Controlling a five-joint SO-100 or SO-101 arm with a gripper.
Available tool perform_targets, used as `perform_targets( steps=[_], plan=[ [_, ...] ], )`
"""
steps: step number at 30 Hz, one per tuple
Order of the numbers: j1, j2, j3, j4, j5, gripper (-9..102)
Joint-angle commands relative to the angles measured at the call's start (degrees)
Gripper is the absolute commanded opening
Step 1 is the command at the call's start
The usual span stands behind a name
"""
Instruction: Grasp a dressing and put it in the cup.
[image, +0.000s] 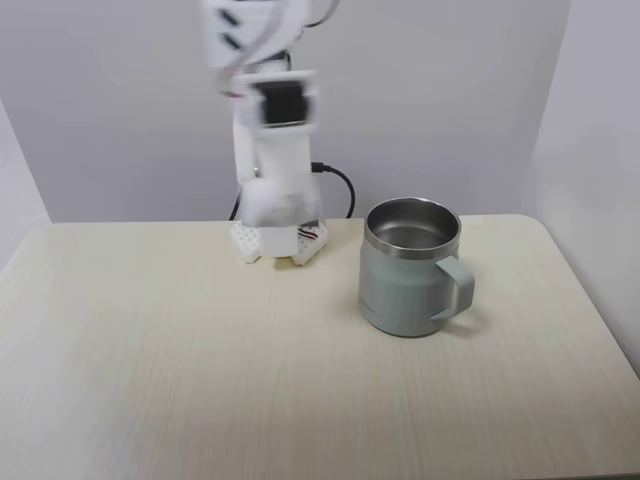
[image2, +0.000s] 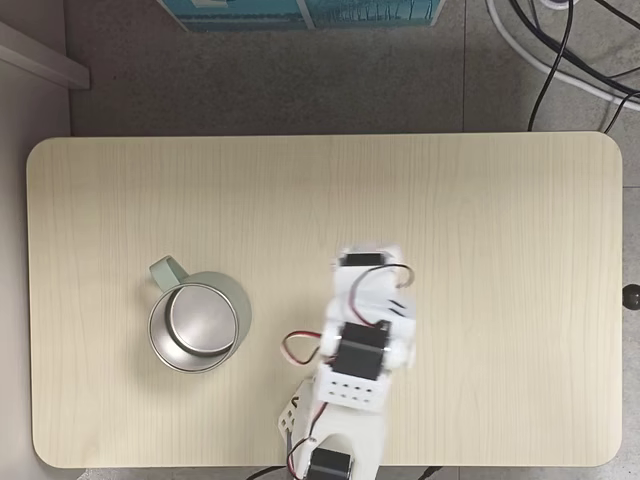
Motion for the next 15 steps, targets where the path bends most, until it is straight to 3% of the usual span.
perform_targets(
  steps=[1,10,15],
  plan=[
    [-12.0,-0.1,2.4,-0.2,0.3,0],
    [-35.3,6.4,1.7,-0.8,-3.3,0],
    [-38.9,7.9,1.1,-1.1,-3.3,0]
  ],
)
